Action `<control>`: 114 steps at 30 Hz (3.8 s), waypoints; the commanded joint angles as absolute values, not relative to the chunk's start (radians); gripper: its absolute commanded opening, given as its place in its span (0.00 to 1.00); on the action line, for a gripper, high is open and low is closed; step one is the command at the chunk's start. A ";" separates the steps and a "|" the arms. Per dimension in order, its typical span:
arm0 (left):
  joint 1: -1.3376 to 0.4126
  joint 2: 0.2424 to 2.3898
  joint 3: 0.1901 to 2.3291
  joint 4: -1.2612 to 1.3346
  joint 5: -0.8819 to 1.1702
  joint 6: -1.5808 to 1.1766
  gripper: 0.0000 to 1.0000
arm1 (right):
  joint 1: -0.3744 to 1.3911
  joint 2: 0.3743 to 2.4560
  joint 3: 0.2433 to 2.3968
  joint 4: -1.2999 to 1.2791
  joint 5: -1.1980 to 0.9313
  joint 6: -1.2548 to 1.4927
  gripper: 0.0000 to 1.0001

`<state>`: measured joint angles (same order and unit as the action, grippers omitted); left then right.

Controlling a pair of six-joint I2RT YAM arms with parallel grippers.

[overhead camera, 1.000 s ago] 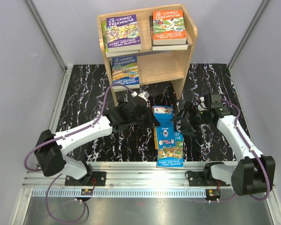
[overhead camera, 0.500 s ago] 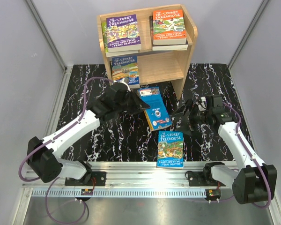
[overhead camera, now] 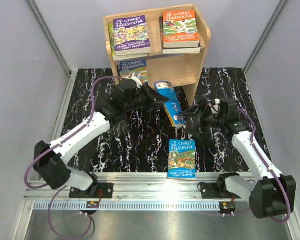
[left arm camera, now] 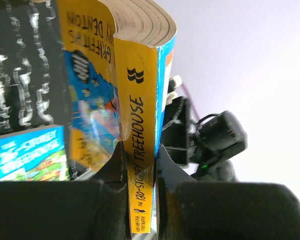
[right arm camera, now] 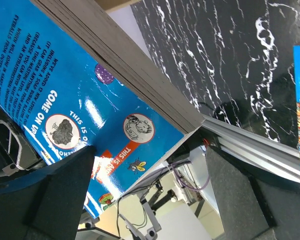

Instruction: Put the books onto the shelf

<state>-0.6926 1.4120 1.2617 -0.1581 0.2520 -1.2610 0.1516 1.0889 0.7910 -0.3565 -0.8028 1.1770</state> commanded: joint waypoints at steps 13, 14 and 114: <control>-0.699 1.287 1.174 0.285 0.226 -1.536 0.00 | 0.176 0.884 0.787 -0.137 -0.706 1.472 1.00; -0.699 1.282 1.173 0.272 0.216 -1.531 0.00 | 0.176 0.877 0.790 -0.138 -0.698 1.483 1.00; -0.687 0.807 1.319 -0.911 0.199 -0.818 0.66 | 0.195 1.440 1.220 -0.044 -0.091 1.351 0.00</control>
